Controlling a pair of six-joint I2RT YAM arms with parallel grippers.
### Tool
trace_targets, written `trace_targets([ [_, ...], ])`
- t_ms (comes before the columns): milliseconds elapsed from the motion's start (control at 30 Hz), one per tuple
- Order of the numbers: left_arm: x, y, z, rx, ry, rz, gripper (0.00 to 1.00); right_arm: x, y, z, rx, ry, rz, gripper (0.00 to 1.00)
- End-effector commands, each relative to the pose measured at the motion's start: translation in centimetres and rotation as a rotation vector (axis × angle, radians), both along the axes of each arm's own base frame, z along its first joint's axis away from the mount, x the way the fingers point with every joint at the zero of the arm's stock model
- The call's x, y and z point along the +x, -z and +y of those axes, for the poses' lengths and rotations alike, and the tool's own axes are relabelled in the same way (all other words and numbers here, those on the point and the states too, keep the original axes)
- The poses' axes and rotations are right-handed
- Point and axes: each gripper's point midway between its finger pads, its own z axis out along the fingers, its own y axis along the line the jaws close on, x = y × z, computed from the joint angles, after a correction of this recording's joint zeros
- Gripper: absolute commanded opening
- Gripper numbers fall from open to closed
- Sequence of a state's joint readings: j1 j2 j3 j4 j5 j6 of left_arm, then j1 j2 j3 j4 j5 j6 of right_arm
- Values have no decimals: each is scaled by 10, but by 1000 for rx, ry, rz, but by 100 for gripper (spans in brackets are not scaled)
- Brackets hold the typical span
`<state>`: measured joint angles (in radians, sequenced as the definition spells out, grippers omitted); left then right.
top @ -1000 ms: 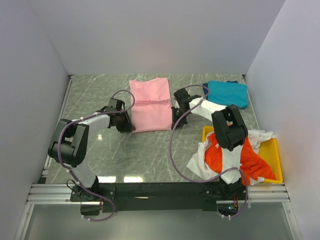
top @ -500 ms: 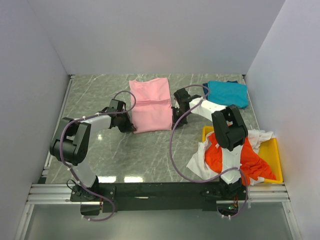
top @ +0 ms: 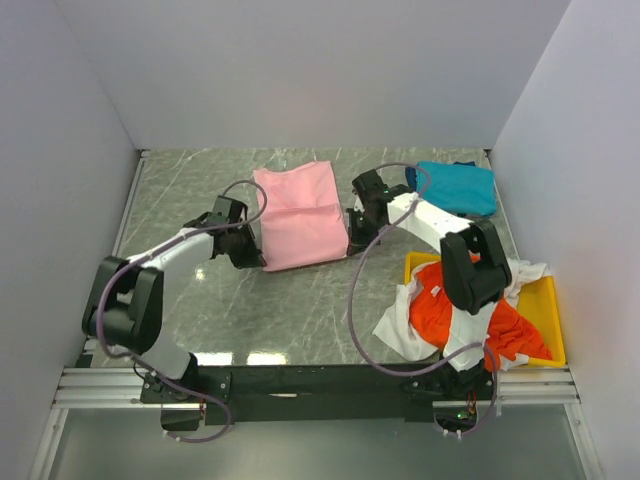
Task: Fold and stack the t-shirts
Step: Fold the tshirt
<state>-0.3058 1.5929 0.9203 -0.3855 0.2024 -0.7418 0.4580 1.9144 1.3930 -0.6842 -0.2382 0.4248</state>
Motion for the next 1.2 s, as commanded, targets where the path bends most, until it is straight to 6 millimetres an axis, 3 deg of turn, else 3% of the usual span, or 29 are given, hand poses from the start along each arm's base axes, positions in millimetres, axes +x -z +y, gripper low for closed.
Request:
trace_targets([
  [0, -12, -36, 3, -2, 19, -35, 0, -18, -45, -6, 16, -24, -61, 0],
  [267, -55, -58, 5, -25, 66, 28, 0, -80, -74, -9, 0, -88, -25, 0],
  [500, -100, -94, 14, -41, 78, 49, 0, -146, -90, -11, -27, -99, 55, 0],
  [700, -135, -126, 12, -119, 75, 72, 0, -194, -120, -8, -1, -61, 92, 0],
  [867, -131, -146, 6, -183, 46, 20, 0, -190, -148, -10, 39, 9, 31, 0],
  [1167, -90, -131, 1, -125, 82, -25, 0, -148, -136, -13, -25, 74, -47, 0],
])
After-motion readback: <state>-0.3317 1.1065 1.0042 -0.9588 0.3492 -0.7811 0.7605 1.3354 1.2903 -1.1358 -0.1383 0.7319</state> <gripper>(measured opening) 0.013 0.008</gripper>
